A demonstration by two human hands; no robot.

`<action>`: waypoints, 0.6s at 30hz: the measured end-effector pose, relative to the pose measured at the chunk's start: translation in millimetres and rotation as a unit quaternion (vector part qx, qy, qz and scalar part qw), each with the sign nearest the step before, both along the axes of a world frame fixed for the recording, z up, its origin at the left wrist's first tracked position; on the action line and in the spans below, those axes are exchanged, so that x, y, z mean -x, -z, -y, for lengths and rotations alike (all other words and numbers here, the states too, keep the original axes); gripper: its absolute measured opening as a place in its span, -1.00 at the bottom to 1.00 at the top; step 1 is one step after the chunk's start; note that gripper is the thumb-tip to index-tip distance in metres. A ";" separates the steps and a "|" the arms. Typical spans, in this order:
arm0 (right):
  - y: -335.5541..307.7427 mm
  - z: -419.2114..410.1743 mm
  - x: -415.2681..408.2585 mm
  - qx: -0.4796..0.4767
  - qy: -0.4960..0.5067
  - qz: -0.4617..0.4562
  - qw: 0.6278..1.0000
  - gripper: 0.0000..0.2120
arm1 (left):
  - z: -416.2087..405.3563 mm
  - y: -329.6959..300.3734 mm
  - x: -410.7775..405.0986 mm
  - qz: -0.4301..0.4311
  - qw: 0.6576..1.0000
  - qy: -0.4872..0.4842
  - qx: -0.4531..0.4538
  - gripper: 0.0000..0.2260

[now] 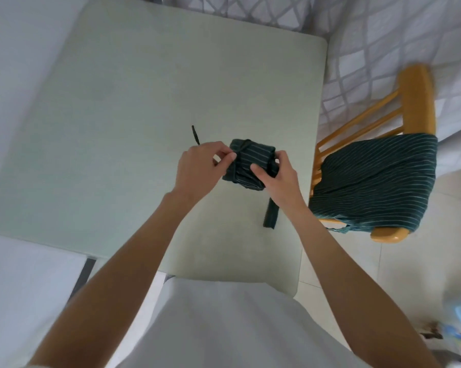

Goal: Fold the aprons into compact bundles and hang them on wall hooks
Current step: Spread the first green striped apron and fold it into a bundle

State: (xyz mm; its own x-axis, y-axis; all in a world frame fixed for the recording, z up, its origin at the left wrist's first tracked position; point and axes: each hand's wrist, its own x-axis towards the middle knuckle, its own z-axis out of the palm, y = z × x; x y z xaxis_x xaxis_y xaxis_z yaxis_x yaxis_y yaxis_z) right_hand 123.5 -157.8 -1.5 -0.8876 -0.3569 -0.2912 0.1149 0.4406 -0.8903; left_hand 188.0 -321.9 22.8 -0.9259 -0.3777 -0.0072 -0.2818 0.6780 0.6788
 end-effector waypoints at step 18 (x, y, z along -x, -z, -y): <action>90.3 82.4 17.6 -0.138 0.099 0.094 0.981 -0.53 | 26.5 115.6 22.3 0.039 0.990 -0.117 -0.072 -0.86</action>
State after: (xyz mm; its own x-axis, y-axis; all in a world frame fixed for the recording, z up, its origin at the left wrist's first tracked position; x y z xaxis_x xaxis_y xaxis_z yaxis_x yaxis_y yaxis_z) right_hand 106.0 -240.2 -91.8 -0.8528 -0.0666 -0.5180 0.3742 0.6141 -0.6949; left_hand 165.7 -348.4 -92.8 -0.8080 -0.5712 -0.1445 -0.4747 0.4858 0.7339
